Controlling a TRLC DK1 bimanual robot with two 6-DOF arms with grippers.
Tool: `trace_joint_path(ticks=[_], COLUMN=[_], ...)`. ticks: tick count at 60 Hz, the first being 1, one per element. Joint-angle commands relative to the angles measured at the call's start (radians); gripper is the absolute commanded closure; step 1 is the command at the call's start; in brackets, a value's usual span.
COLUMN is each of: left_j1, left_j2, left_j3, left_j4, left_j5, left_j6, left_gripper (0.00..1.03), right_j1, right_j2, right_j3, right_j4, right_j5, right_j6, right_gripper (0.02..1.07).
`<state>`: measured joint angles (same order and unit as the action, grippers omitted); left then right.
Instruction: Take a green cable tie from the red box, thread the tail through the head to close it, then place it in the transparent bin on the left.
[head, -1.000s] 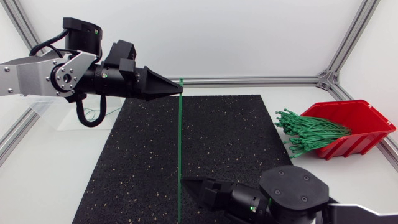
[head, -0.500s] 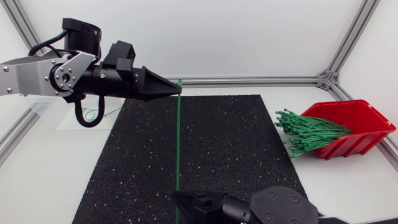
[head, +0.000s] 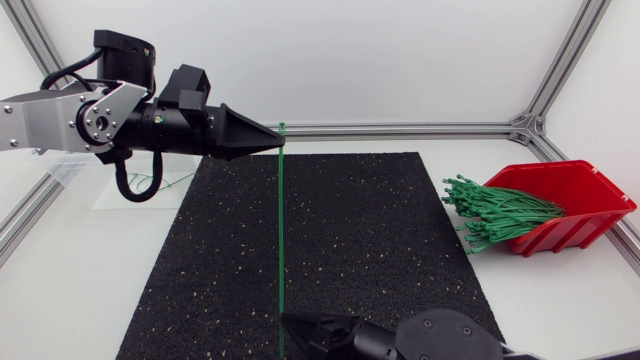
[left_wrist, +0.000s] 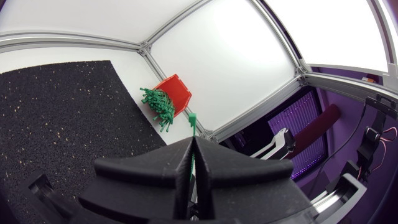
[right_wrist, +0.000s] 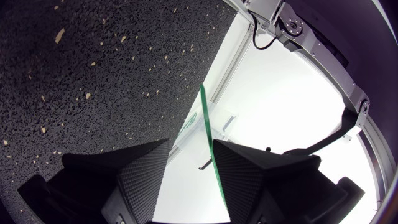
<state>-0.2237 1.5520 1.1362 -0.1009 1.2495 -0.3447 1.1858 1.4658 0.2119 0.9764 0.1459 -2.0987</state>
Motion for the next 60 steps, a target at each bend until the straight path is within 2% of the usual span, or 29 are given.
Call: trace_joint_path(ticks=[1, 6, 34, 37, 47, 60], left_j1=[-0.006, -0.006, 0.003, 0.003, 0.003, 0.004], left_j2=[0.030, 0.048, 0.106, 0.106, 0.109, 0.112], left_j3=[0.028, 0.019, 0.033, 0.037, 0.043, 0.051], left_j4=[-0.008, -0.010, -0.017, -0.017, -0.016, -0.017], left_j5=[0.018, 0.024, 0.044, 0.044, 0.044, 0.044], left_j6=[-0.022, -0.022, -0.050, -0.053, -0.057, -0.057], left_gripper=[1.00, 1.00, 1.00, 1.00, 1.00, 1.00], right_j1=[0.009, 0.011, 0.035, 0.041, 0.049, 0.054], right_j2=[0.011, 0.011, 0.025, 0.024, 0.021, 0.019], right_j3=[0.003, 0.007, 0.034, 0.029, 0.024, 0.020], right_j4=[0.019, 0.021, 0.025, 0.028, 0.030, 0.030], right_j5=[0.007, 0.007, 0.007, 0.007, 0.011, 0.012], right_j6=[-0.024, -0.024, -0.023, -0.023, -0.020, -0.018], right_gripper=[0.63, 0.67, 0.70, 0.76, 0.84, 0.87])
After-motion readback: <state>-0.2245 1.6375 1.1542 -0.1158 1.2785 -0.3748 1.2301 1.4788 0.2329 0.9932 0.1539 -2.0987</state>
